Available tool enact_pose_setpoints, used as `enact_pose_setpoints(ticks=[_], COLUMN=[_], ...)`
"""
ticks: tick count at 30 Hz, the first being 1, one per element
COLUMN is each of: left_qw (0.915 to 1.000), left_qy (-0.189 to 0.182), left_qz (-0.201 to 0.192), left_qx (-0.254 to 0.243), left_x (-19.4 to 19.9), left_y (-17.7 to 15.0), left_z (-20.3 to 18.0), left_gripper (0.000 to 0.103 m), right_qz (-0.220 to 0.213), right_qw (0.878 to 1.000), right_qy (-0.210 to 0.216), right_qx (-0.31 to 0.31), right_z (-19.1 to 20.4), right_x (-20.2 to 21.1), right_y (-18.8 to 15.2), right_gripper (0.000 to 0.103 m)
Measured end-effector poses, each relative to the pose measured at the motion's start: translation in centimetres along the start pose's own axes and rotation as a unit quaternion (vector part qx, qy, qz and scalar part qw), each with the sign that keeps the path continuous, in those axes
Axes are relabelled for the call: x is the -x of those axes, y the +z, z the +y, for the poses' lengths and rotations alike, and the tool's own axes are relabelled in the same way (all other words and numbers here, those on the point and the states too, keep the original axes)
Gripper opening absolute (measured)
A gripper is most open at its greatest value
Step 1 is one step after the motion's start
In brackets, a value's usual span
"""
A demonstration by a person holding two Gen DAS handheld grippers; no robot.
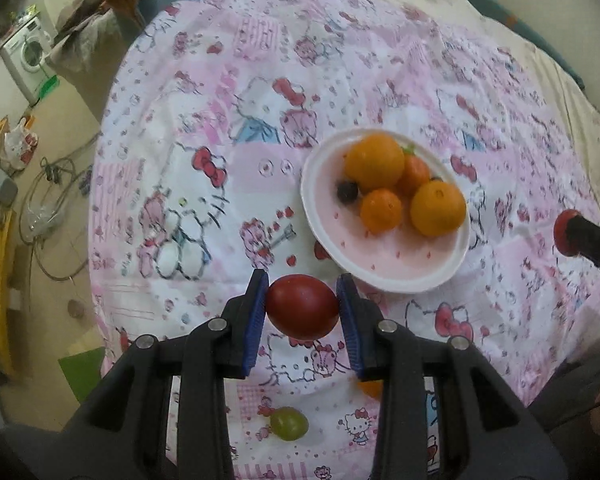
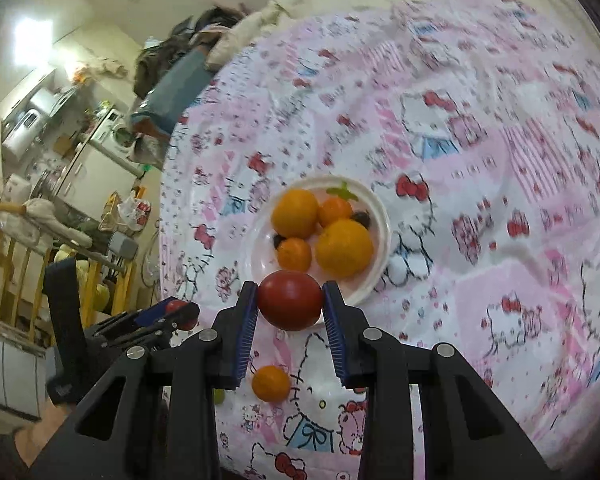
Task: Organize fruits
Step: 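Lower both red cherry tomatoes onto the plate and open both tools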
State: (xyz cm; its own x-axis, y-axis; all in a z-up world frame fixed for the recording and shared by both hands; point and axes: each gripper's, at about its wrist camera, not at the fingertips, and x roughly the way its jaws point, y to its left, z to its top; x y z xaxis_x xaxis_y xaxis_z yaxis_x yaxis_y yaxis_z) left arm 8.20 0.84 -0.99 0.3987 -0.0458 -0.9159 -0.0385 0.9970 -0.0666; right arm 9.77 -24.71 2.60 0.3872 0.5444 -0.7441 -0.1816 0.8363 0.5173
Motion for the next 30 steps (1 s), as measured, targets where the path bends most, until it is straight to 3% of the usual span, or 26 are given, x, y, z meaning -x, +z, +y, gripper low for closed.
enact_pose_setpoints(ticks=[10,17,24,30], left_qw=[0.9998,0.9995,0.9961,0.9940], left_qy=[-0.007,-0.025,-0.070,-0.090], left_qz=[-0.021,-0.001,0.037,0.041], left_qx=[0.003,0.021,0.040,0.046], left_x=[0.4,-2.3,-6.3,-8.0], left_y=[3.8,5.9,5.7,6.4], left_z=[0.2,0.1,0.1,-0.3], left_gripper=[0.031,0.031,0.031,0.031], right_qz=[0.009,0.045,0.086,0.094], right_qw=[1.000,0.998,0.995,0.995], right_qy=[0.003,0.029,0.027,0.027], right_qx=[-0.011,-0.038,-0.042,-0.036], right_z=[-1.3,-2.3,-2.7,-2.5], right_x=[-2.3,-5.7,-9.8,-12.4], right_y=[2.5,3.1,3.4,4.8], right_gripper=[0.034,0.034,0.035,0.035])
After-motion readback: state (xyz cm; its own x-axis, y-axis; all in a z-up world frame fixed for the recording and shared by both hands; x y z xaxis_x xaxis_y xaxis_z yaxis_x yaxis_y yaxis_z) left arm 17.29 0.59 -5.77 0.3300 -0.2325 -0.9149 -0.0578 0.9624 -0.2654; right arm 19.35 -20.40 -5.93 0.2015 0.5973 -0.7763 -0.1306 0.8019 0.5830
